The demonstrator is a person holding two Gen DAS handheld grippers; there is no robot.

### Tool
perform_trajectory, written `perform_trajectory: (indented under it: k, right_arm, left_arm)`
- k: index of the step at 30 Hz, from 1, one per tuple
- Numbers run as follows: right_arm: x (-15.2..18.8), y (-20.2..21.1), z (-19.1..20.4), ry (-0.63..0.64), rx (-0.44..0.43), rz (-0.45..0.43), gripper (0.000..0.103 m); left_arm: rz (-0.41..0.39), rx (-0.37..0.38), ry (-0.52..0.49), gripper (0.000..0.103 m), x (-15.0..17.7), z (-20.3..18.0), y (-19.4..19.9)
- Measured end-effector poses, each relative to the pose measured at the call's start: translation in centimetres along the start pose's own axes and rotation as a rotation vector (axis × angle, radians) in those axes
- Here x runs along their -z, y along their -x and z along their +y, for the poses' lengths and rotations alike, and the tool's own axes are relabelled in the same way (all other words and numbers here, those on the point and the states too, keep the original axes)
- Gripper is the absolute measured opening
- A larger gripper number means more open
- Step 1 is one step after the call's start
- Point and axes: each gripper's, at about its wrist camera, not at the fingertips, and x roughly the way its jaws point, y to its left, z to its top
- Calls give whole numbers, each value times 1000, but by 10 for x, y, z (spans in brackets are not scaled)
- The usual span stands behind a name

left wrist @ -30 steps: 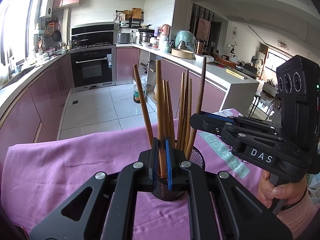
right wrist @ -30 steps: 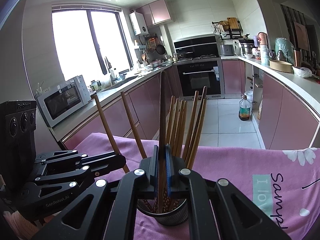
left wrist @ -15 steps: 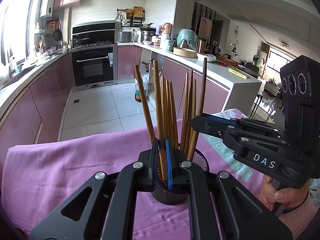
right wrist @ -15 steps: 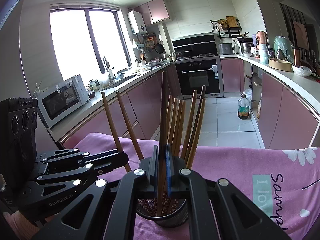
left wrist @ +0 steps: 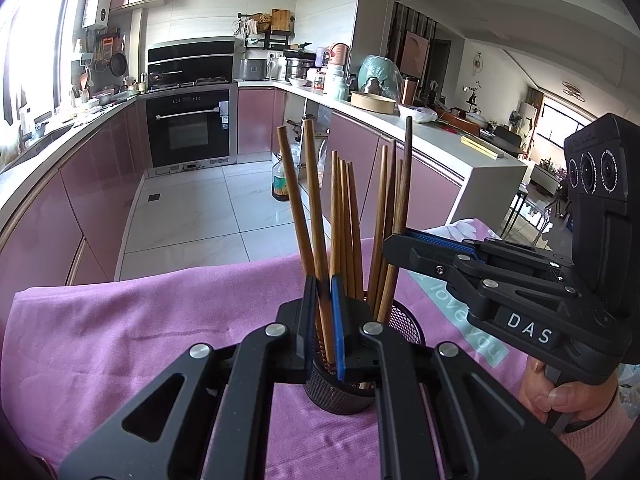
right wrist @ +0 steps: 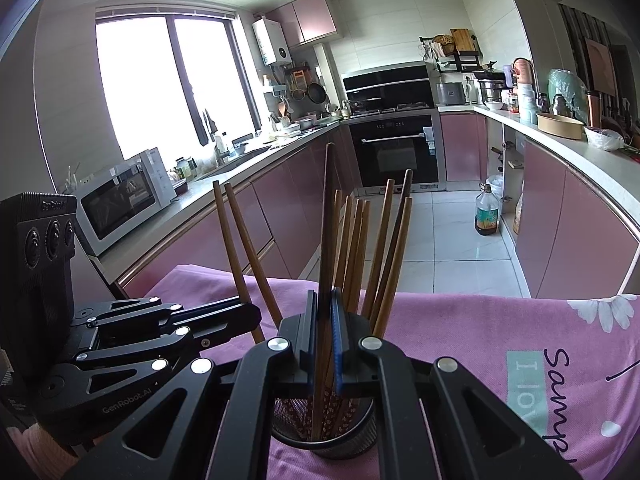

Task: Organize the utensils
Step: 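Lower both chopsticks into the mesh cup among the others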

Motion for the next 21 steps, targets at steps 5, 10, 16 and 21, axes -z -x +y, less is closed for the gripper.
perform_trajectory:
  k: [5, 10, 16, 21]
  right_arm:
    - [-1, -3, -1, -6, 8, 5, 6]
    - [-2, -4, -1, -5, 13, 8, 6]
    - [-2, -6, -1, -10, 17, 9, 7]
    - [-2, -5, -3, -13, 20, 4, 7]
  left_arm:
    - [4, 1, 9, 8, 0, 1, -4]
    - [16, 1, 22, 8, 0, 4, -10]
    - [29, 8, 34, 8, 0, 9, -18]
    - [24, 11, 32, 8, 0, 10, -20]
